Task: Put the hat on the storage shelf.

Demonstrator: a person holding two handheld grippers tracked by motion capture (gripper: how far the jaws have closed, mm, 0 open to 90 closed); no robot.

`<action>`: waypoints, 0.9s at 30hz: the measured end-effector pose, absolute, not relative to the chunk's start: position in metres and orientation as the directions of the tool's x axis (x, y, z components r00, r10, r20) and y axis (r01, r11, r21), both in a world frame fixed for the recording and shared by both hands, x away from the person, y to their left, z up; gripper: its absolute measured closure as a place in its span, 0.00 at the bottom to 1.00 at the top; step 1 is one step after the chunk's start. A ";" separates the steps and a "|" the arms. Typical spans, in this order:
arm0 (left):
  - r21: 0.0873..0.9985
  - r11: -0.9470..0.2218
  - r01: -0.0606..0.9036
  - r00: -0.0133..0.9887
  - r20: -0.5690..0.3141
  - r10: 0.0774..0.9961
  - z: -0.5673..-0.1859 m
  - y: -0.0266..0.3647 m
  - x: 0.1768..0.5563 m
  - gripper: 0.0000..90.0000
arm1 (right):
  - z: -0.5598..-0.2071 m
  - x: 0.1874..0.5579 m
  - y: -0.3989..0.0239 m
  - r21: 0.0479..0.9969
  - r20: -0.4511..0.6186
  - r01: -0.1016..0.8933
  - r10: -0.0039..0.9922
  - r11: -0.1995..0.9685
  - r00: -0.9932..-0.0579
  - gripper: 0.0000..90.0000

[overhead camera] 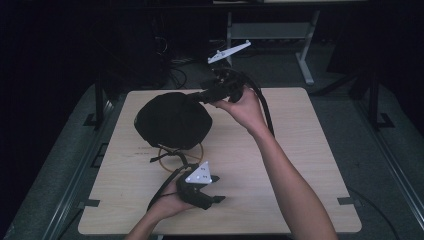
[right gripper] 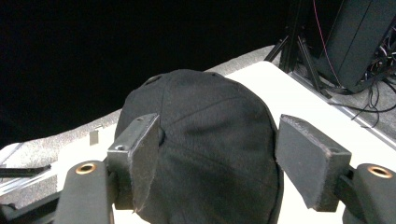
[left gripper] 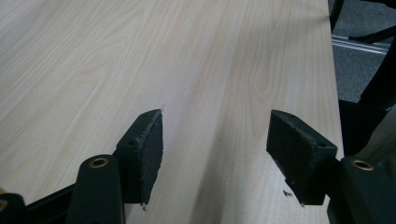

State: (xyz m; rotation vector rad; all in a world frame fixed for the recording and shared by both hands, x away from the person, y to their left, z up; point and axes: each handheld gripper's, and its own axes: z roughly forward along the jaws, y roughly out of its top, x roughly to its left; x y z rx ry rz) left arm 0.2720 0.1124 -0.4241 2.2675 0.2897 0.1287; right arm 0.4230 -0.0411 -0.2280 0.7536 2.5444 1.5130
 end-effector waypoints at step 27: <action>0.761 -0.625 0.174 0.966 -0.009 0.257 -0.425 0.112 0.272 0.39 | -0.232 0.414 -0.077 0.838 0.167 0.377 0.472 0.395 -0.866 0.30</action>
